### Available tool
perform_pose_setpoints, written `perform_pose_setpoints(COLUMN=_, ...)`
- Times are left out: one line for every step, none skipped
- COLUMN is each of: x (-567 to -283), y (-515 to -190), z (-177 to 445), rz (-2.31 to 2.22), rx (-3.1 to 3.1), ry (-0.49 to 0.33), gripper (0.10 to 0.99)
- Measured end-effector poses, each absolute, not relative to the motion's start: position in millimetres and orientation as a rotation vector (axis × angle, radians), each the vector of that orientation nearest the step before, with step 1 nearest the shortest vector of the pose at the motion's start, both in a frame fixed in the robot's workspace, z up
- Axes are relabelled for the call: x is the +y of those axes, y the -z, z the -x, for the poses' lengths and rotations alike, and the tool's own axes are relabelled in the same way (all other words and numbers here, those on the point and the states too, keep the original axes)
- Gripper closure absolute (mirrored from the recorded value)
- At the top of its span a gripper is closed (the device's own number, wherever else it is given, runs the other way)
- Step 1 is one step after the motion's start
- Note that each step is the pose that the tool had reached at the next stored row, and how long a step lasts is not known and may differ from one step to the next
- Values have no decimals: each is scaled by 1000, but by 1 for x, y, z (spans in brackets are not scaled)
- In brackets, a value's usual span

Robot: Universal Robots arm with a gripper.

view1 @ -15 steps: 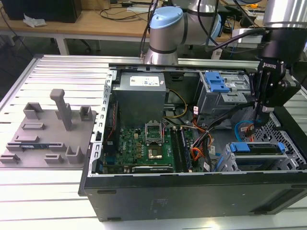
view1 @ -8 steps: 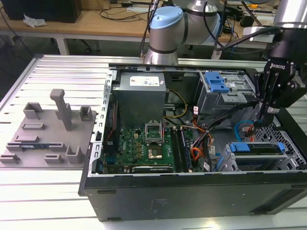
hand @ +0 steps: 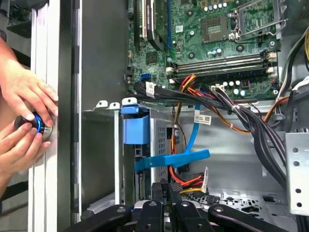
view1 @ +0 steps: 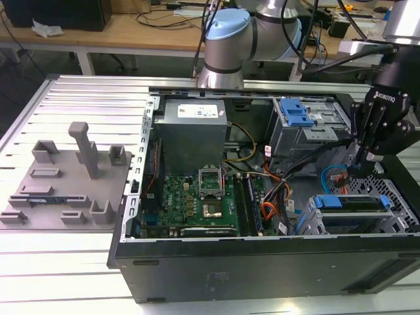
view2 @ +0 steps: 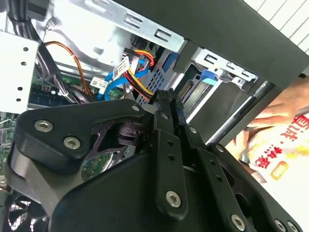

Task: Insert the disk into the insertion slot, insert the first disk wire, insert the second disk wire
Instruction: 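Insert the first disk wire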

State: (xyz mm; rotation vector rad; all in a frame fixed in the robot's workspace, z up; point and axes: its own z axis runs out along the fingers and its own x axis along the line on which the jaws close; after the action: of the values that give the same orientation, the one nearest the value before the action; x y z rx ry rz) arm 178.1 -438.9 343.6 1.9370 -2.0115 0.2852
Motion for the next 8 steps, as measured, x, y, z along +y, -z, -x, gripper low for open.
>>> perform_pose_setpoints(x=-440, y=-344, z=-178, rz=-1936, rx=-2008, ry=-277, gripper=922)
perform_pose_setpoints(x=-443, y=-344, z=-179, rz=-1936, rx=-2002, ry=-258, gripper=922)
perform_pose_setpoints(x=-445, y=-344, z=-180, rz=-1937, rx=-2000, ry=-252, gripper=922)
perform_pose_setpoints(x=-447, y=-344, z=-180, rz=-1938, rx=-2001, ry=-248, gripper=922)
perform_pose_setpoints(x=-454, y=-344, z=-181, rz=-1944, rx=-2006, ry=-237, gripper=922)
perform_pose_setpoints(x=-458, y=-344, z=-181, rz=-1950, rx=-2011, ry=-228, gripper=922)
perform_pose_setpoints(x=-462, y=-344, z=-182, rz=-1962, rx=-2020, ry=-210, gripper=922)
perform_pose_setpoints(x=-463, y=-344, z=-182, rz=-1970, rx=-2027, ry=-197, gripper=922)
